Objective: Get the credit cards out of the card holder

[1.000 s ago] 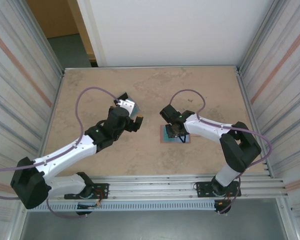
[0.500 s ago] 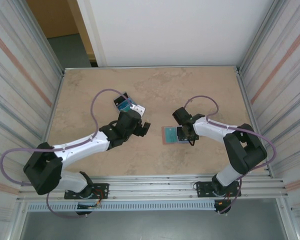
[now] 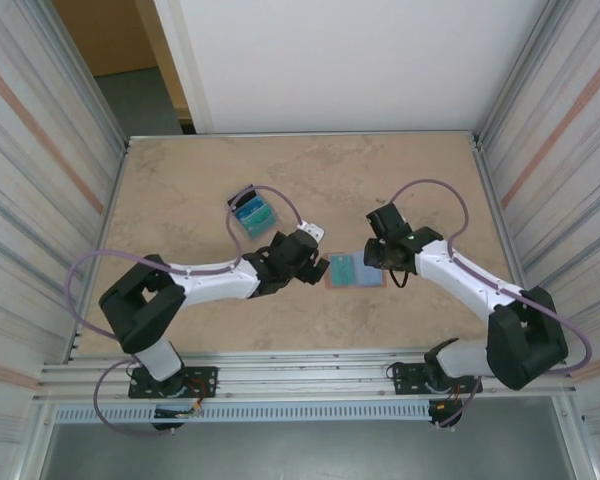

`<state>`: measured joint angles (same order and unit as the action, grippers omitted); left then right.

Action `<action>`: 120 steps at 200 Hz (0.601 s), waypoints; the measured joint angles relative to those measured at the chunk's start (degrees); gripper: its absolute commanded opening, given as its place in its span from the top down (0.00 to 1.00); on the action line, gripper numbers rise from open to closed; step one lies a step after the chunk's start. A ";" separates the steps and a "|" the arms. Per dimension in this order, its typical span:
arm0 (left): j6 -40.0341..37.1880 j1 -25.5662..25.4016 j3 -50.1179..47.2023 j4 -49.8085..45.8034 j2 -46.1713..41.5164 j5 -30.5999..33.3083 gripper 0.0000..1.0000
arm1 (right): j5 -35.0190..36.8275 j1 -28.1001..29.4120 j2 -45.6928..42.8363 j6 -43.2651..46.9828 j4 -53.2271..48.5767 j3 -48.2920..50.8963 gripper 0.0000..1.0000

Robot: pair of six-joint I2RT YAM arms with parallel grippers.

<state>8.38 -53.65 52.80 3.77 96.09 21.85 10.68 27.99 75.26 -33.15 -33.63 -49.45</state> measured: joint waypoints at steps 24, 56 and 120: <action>0.76 0.00 0.81 1.22 2.25 -1.20 0.01 | -1.81 -1.97 -2.73 -0.31 -0.26 0.42 0.58; 0.96 -0.07 2.82 2.36 5.79 -2.86 0.01 | -8.39 -2.95 -3.69 -0.98 1.38 1.16 0.68; 0.96 -0.07 5.75 2.03 10.99 -3.87 0.01 | -20.02 -3.28 3.13 -1.14 6.93 1.27 0.75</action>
<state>9.34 -53.71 58.54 5.80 107.09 17.98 -9.34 24.71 78.39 -34.28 -26.70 -48.18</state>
